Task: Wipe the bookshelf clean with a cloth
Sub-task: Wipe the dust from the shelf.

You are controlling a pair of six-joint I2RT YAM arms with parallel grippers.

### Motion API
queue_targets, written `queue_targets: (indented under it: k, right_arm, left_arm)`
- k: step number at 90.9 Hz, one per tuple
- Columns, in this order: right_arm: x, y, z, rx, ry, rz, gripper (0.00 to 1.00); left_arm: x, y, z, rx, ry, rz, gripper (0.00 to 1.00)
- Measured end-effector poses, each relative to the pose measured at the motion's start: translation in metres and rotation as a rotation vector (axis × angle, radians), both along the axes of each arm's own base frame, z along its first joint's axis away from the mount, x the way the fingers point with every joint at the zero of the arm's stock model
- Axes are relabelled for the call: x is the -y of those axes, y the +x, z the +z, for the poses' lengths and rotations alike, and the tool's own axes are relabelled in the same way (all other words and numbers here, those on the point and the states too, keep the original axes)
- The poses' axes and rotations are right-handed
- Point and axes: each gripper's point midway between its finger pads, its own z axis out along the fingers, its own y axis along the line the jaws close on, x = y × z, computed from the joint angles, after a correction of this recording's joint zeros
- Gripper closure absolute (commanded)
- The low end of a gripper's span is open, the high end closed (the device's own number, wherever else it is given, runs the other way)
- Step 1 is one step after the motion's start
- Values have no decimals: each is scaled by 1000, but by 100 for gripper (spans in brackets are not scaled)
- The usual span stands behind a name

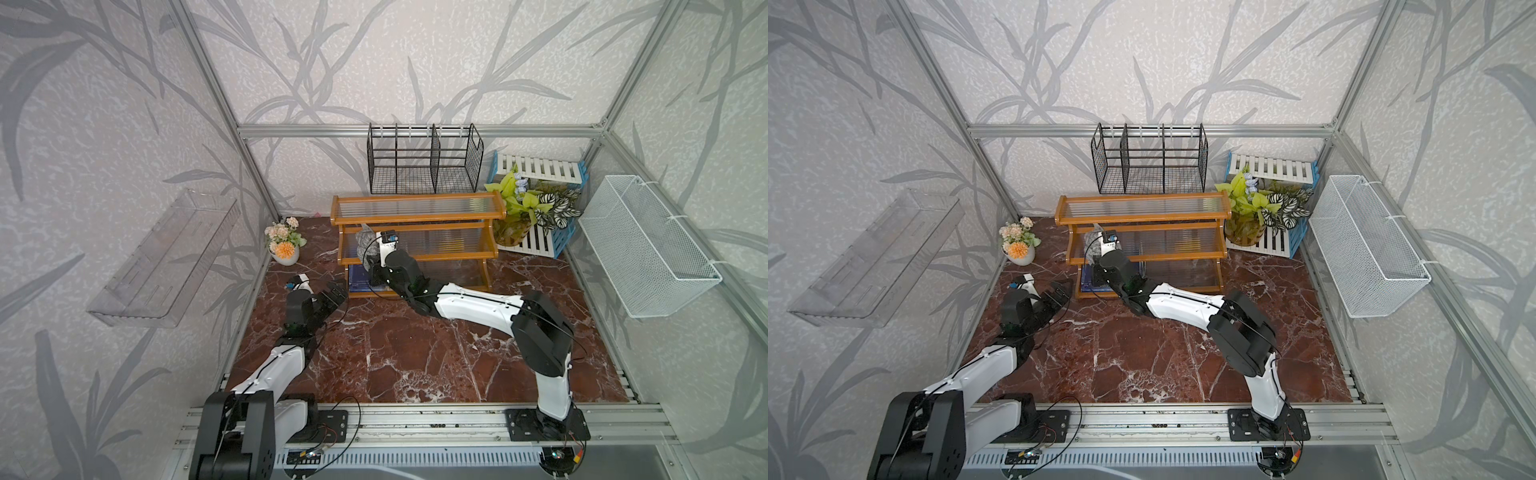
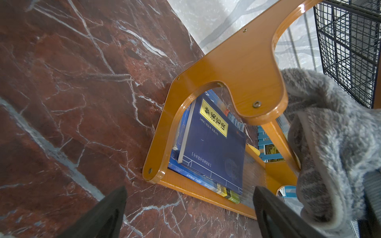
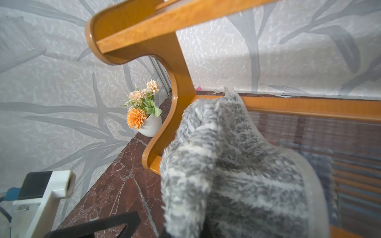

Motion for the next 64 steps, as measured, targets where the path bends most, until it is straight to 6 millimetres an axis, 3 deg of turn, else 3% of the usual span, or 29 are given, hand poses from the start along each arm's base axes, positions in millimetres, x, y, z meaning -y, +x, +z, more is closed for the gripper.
queue_targets:
  k: [23,42,53,64]
  right_arm:
    - [-32,10,-20,-14,-45,-4,100]
    - [-26,19,-27,-10,-99,-55,99]
    - [-7,21,-28,-18,-114,-90,99]
    - [41,29,-27,-36,-142,-168,99]
  left_arm:
    - [3,3,3,18,-17,-11,0]
    - [4,3,4,22,-19,-21,0]
    - [5,3,4,25,-12,-25,0]
    - [5,3,4,27,-4,-29,0]
